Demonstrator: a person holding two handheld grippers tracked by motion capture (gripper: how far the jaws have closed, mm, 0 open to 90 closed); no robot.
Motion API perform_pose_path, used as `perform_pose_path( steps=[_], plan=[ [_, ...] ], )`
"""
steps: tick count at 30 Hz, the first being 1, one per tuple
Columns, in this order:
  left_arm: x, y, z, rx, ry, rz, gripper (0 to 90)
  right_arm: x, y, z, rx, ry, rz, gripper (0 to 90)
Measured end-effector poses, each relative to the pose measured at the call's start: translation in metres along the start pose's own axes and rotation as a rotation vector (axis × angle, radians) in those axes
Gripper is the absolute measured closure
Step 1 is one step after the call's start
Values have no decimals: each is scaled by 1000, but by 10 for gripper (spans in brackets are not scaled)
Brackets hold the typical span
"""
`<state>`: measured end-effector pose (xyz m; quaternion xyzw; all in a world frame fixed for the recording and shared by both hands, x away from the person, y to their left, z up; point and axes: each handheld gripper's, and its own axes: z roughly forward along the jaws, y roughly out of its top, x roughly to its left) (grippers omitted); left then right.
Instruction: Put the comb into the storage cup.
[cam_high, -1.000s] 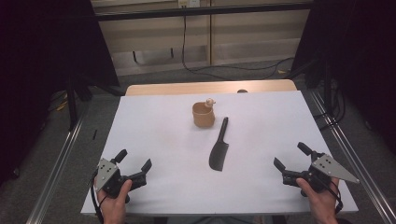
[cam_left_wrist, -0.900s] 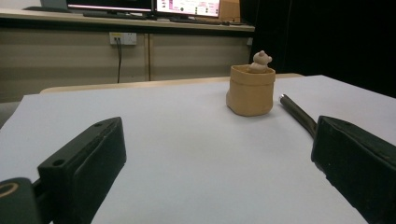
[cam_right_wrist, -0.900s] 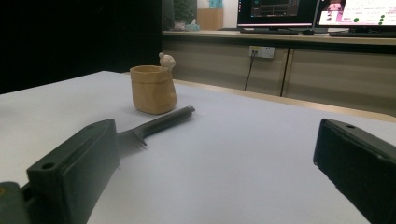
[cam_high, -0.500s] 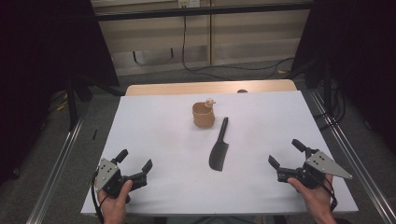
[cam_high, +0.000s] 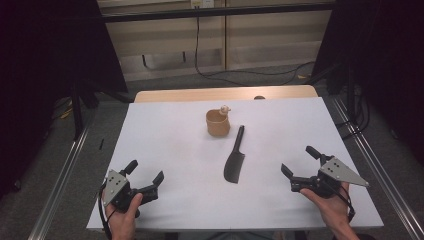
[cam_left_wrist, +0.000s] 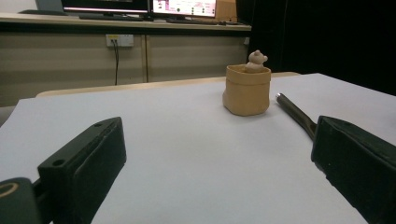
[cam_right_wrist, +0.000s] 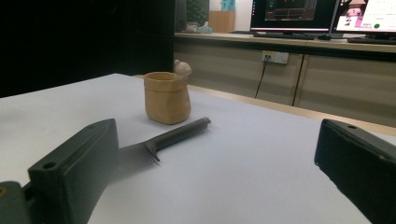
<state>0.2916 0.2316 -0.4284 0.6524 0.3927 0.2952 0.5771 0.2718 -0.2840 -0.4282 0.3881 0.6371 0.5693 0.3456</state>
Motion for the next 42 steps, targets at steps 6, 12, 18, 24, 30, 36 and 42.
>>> perform_pose_path(
  steps=[6,12,18,24,30,36,42],
  plan=[
    [-1,0,0,6,-4,9,32,2,1,11,4,20,1,5],
    [-1,0,1,1,-4,7,32,1,4,17,-9,19,10,10],
    [-1,0,2,-1,-6,5,32,2,7,27,-2,26,12,11],
    [-2,0,2,0,-9,7,32,2,10,38,3,36,9,12],
    [-2,0,2,8,-11,22,32,1,14,49,9,36,12,12],
    [-1,0,3,1,-11,6,32,1,16,59,15,40,1,12],
    [-1,1,3,1,-14,12,32,0,20,68,13,39,-10,15]
  ],
)
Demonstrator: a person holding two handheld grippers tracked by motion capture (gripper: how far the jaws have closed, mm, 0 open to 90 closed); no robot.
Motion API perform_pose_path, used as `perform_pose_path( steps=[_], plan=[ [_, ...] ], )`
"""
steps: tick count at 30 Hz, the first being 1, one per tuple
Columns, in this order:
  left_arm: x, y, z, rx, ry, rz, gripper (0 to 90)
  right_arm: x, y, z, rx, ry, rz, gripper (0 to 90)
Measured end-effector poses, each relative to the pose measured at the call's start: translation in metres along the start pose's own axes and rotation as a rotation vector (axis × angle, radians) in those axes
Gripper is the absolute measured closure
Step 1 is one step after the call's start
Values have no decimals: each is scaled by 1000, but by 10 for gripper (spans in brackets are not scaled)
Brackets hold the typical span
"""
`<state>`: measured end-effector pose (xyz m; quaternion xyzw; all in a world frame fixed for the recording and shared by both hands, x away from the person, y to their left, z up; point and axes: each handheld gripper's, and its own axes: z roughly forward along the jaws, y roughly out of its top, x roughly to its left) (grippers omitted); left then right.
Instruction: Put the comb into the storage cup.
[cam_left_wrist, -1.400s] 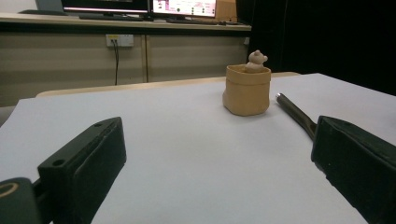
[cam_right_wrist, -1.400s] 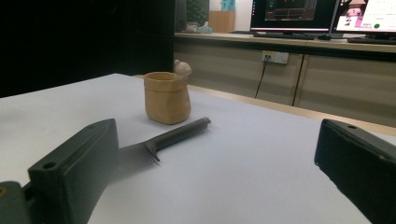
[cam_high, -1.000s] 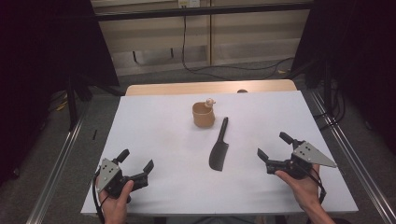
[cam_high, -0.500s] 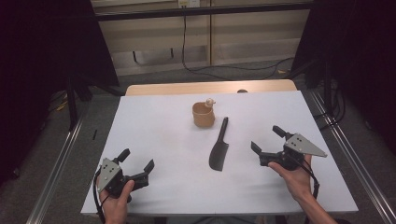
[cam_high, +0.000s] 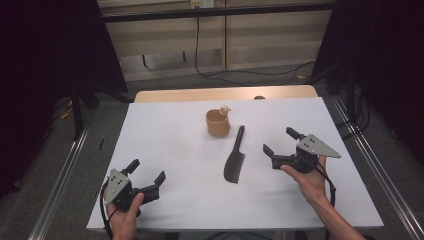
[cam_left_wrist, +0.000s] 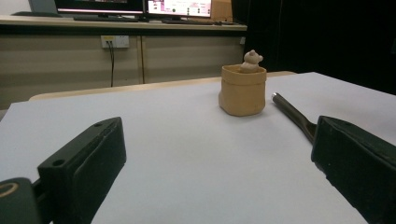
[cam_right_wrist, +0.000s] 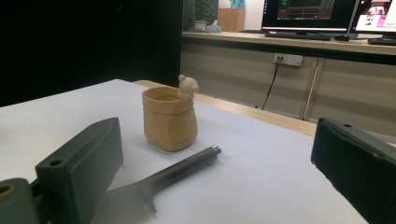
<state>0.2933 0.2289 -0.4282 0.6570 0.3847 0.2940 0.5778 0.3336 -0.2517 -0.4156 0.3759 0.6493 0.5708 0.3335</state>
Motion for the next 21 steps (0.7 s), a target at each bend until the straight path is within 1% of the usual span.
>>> perform_pose_path(
  steps=[7,8,10,12,14,21],
  plan=[
    [-1,0,0,1,-6,6,32,-1,6,11,-12,-5,-9,19],
    [-1,0,0,-4,-6,2,32,-1,6,12,-14,-9,-19,23],
    [0,0,-1,-4,-4,6,32,-2,6,15,-12,-18,-31,23],
    [-1,0,-1,1,-5,6,32,-2,6,18,-8,-22,-26,23],
    [-1,0,0,0,-6,7,32,-3,6,21,-4,-25,-31,25],
    [-1,0,-1,-5,-7,7,32,-3,12,32,-15,-24,-32,39]
  ],
)
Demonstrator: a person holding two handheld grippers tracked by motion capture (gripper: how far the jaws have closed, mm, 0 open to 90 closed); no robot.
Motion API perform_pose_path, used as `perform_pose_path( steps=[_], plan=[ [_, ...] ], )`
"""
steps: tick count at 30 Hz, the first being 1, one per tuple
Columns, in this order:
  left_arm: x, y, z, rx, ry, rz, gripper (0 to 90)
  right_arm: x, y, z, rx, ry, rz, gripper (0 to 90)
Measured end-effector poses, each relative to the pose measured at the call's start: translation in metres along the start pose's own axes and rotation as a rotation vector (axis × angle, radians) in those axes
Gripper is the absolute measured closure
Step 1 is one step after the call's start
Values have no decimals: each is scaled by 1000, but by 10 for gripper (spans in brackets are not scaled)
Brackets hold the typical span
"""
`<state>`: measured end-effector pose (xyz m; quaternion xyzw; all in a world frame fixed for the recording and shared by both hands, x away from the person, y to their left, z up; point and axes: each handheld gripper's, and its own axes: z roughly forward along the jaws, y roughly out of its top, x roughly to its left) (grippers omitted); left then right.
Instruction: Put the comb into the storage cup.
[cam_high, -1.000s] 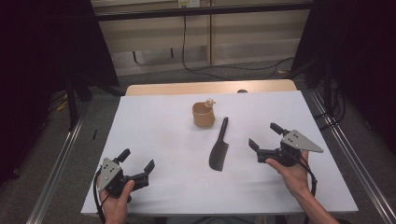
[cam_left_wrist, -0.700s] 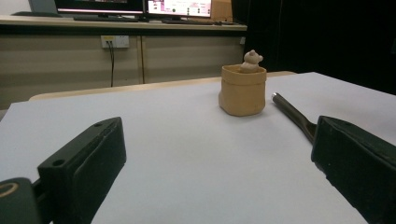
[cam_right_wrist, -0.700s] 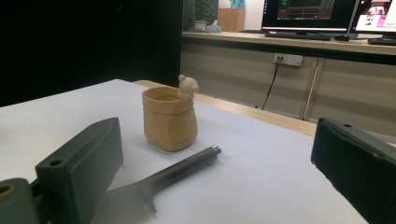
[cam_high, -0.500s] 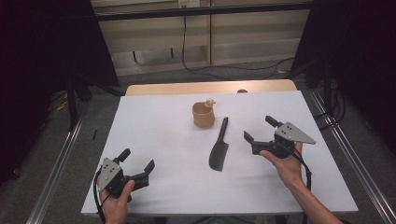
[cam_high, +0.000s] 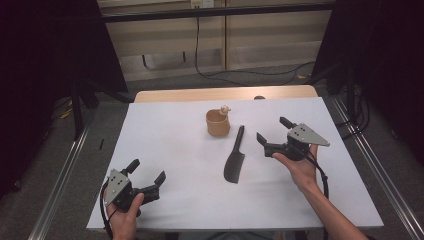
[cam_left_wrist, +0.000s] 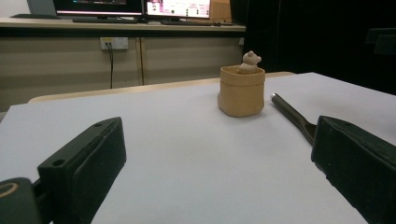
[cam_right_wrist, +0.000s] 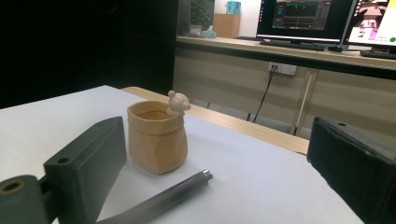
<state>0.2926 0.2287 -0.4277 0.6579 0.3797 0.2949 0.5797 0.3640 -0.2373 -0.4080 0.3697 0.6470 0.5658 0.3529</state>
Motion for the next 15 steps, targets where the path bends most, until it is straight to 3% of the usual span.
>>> perform_pose_path(
  steps=[15],
  plan=[
    [0,0,0,-3,-3,-6,32,3,11,34,-6,23,0,141]
  ],
)
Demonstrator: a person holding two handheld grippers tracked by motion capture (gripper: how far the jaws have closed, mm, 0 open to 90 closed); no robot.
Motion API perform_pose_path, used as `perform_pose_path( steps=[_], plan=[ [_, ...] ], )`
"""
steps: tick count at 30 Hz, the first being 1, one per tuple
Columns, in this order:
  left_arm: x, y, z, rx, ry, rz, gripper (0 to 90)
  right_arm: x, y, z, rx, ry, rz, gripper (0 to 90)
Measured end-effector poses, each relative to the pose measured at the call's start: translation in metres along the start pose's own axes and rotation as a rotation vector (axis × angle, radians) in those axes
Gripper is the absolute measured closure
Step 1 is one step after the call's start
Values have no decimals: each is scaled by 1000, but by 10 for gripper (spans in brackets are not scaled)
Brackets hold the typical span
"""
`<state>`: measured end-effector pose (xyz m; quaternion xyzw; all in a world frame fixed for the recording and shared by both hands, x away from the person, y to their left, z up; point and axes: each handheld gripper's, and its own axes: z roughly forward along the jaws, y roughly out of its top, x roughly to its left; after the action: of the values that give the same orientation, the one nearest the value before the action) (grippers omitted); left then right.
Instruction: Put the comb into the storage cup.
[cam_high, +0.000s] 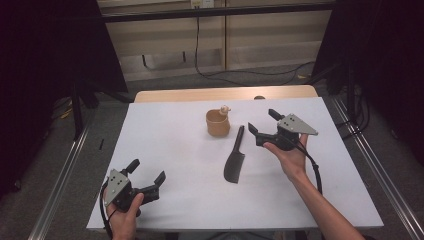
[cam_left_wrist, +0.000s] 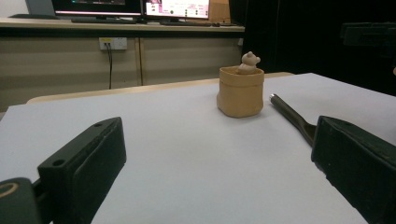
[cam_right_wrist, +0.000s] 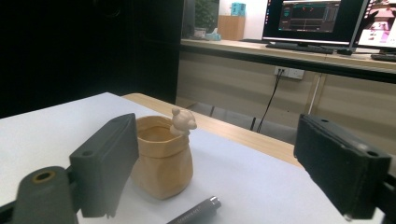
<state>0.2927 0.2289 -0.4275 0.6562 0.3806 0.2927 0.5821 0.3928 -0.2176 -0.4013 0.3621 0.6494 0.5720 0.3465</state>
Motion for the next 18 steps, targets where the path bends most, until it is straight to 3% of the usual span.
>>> perform_pose_path(
  steps=[12,16,18],
  plan=[
    [1,0,0,4,-1,6,32,1,-6,24,32,24,3,292],
    [1,0,0,3,0,3,32,-1,-11,24,46,34,30,356],
    [1,0,0,7,0,6,32,0,-14,24,69,39,9,400]
  ],
)
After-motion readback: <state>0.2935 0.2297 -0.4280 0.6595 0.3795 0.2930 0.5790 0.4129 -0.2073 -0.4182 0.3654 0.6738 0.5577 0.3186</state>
